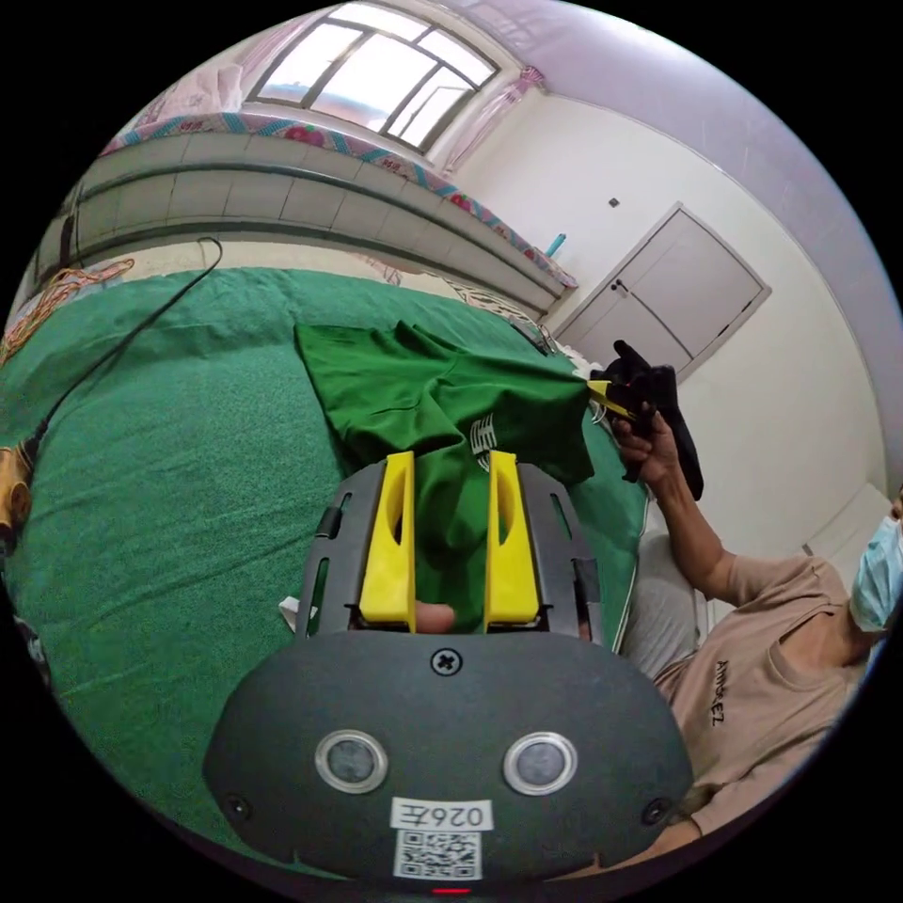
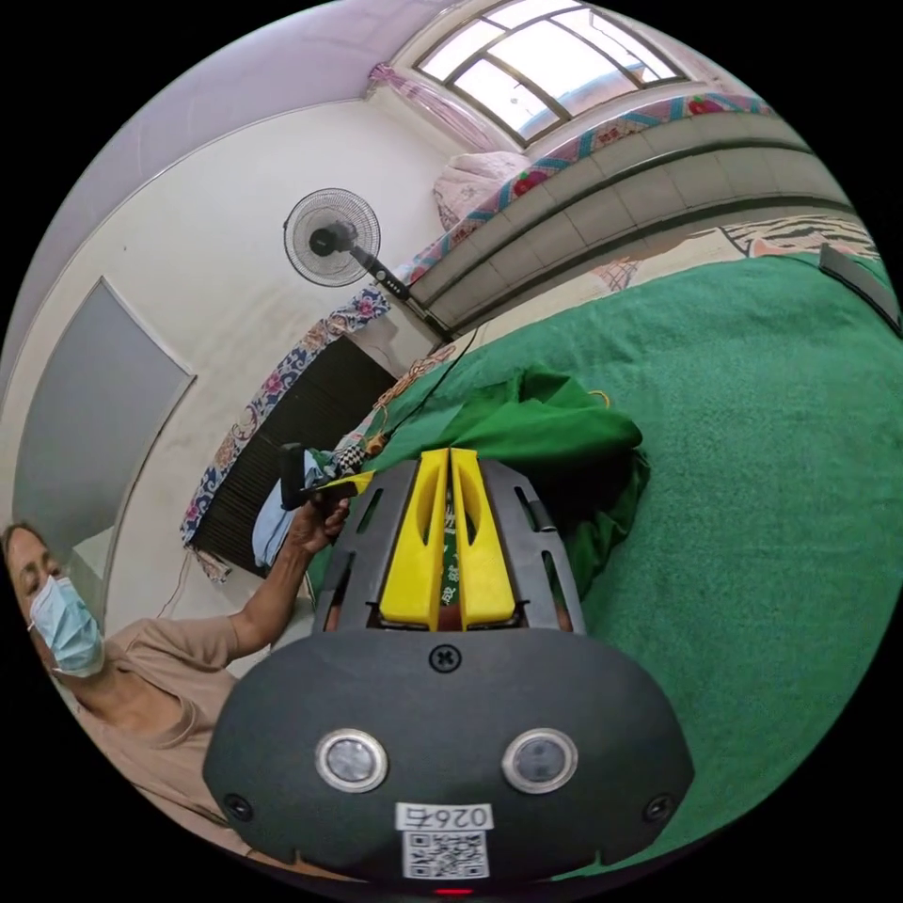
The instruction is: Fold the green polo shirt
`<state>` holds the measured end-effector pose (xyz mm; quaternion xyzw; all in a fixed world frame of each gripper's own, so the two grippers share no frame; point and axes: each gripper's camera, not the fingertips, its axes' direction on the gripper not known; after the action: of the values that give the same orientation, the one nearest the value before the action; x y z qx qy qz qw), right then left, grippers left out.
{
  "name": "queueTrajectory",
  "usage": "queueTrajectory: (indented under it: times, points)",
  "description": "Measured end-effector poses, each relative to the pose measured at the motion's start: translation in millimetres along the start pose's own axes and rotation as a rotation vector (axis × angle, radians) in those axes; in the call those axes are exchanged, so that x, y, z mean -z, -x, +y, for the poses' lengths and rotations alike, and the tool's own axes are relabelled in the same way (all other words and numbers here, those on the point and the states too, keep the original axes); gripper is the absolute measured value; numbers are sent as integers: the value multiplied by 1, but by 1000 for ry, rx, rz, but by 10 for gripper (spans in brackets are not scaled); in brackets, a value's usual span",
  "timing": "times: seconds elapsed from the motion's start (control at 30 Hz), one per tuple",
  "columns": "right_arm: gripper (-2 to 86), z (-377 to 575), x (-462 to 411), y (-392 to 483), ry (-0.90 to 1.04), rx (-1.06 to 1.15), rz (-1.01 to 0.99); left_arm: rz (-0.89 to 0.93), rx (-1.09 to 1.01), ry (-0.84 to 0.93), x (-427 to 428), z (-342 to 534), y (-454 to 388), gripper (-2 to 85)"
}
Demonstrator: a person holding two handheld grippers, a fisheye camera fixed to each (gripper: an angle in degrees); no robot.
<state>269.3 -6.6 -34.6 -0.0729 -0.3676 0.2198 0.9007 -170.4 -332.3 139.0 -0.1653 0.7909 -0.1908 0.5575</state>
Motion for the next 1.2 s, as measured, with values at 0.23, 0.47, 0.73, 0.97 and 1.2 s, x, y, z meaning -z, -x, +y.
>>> queueTrajectory:
  times: [0.23, 0.47, 0.73, 0.97, 1.2]
  points:
    - [-9, 3, -2, 14, -22, 33, -24, -177, -57, -6, -4, 12, -18, 90]
    - [-9, 1, -18, 23, 2, 17, -65, -258, -47, 105, -34, 24, -23, 19]
    - [-11, 13, -4, 132, 335, 856, -579, 460, -633, -107, 52, 68, -64, -3]
    - [-9, 32, -18, 157, 407, 943, -389, 477, -960, 24, 75, 113, -100, -7]
    - [58, -24, -102, 102, 372, 351, -141, 309, -440, 23, 45, 72, -44, -10]
